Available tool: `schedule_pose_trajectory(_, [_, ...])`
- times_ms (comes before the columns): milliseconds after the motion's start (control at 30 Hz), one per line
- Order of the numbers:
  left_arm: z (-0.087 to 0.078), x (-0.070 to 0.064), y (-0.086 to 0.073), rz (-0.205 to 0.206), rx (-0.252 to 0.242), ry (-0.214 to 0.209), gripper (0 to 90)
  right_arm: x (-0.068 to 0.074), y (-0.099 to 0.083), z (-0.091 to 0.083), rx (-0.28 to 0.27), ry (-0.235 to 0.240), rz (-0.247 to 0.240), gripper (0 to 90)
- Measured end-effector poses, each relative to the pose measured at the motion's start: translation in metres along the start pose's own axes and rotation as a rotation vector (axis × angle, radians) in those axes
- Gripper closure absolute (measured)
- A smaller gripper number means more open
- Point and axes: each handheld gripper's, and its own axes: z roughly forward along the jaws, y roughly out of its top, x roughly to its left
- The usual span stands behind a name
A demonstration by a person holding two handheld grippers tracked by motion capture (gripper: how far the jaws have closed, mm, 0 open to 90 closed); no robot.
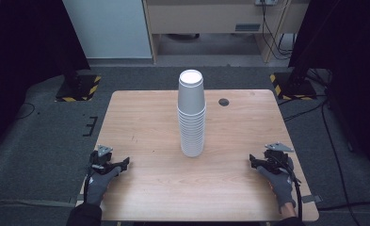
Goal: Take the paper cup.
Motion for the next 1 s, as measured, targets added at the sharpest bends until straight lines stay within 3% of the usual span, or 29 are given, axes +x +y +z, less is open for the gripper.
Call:
schedule_pose_trajectory(67, [0.001, -0.001, 0.0, 0.012, 0.006, 0.002, 13.5, 0.002, 0.004, -0.007, -0.048, 0.015, 0.017, 12.7])
schedule_pose_trajectory(233, [0.004, -0.004, -0.001, 0.032, 0.025, 0.001, 13.3, 0.005, 0.01, -0.015, -0.086, 0.062, 0.03, 13.3])
schedule_pose_trajectory(600, [0.007, -0.005, -0.003, 0.042, 0.025, 0.004, 8.5, 0.037, 0.025, -0.035, -0.157, 0.163, -0.025, 13.6])
schedule_pose_trajectory(767, [0.007, -0.005, -0.003, 0.045, 0.028, 0.002, 7.4, 0.052, 0.035, -0.046, -0.191, 0.193, -0.052, 13.4])
schedule_pose_trajectory(1000, [0.007, -0.006, -0.003, 0.047, 0.031, 0.001, 6.4, 0.061, 0.047, -0.059, -0.243, 0.216, -0.054, 13.7])
